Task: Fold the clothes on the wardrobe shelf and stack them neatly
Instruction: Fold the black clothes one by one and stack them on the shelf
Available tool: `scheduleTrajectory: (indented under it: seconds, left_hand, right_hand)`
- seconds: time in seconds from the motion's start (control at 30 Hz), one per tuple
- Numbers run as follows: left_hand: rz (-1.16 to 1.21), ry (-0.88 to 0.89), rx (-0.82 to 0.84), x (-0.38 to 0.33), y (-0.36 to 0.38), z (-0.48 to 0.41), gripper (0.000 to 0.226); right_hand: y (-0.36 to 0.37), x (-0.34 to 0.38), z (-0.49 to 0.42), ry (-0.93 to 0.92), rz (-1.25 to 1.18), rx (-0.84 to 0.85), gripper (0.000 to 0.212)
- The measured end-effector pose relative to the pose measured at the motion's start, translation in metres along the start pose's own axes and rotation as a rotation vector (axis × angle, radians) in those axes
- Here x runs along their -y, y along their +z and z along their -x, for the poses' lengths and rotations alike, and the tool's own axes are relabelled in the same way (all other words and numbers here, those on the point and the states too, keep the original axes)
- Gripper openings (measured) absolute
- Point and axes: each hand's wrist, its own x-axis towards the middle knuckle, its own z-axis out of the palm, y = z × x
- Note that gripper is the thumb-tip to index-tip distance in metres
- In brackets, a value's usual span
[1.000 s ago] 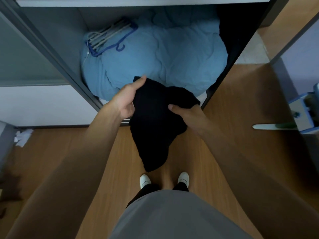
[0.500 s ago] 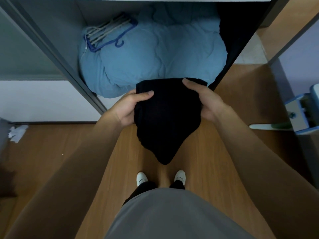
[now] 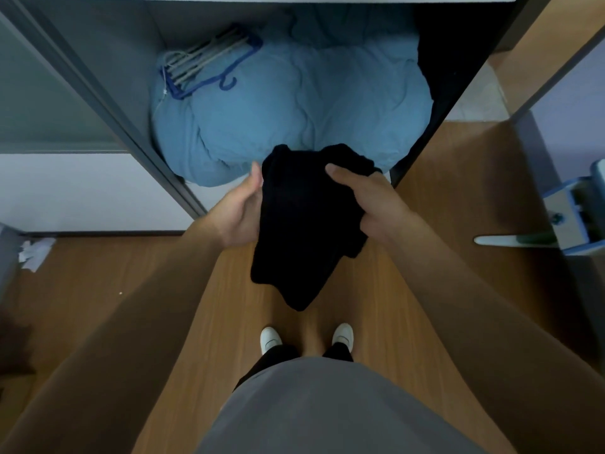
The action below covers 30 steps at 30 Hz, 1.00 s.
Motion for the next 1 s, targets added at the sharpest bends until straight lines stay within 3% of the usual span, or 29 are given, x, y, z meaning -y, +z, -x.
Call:
scheduleTrajectory:
  seconds: [0.07,0.13,0.23,0.33,0.53,0.7,0.77,0.83,0.93,1.0]
  left_hand:
    - [-0.202,0.022,-0.059,0.011,0.002,-0.004,0.059]
    - [-0.315,0.111,-0.219,0.011,0.010,-0.011,0.033]
    - [-0.219,0.190,-0.330,0.006,0.015,-0.019,0.022]
    - [-0.219,0.254,-0.334,0.004,0.014,-0.019,0.015]
    - [-0.207,0.233,-0.492,-0.001,0.006,-0.017,0.014]
    - [-0.215,0.275,-0.513,-0.004,-0.005,-0.016,0.020]
    - [-0.249,0.281,-0.493,-0.005,-0.008,-0.016,0.021]
    - [-0.292,0.279,-0.503,-0.007,-0.009,-0.017,0.022]
    - [-0.299,0.266,-0.548,-0.009,-0.008,-0.018,0.023]
    - [-0.254,0.235,-0.591,-0.012,-0.008,-0.019,0.034]
  right_hand:
    - [-0.002,0.007,-0.002,0.082,0.100,-0.009,0.048]
    - [-0.006,0.011,-0.004,0.124,0.089,0.015,0.037]
    - [-0.021,0.014,-0.005,0.057,-0.003,0.079,0.034]
    - [-0.029,0.002,-0.003,0.005,0.176,0.072,0.040]
    - [-0.044,-0.005,-0.010,-0.110,0.419,-0.038,0.020]
    - [-0.052,0.000,-0.019,-0.107,0.336,-0.168,0.027]
    - [-0.051,0.003,-0.019,-0.129,0.319,-0.191,0.041]
    - [-0.052,0.006,-0.017,-0.176,0.334,-0.164,0.056]
    - [-0.049,0.007,-0.011,-0.186,0.371,-0.010,0.050]
    - [-0.044,0.009,-0.008,-0.216,0.593,0.047,0.058]
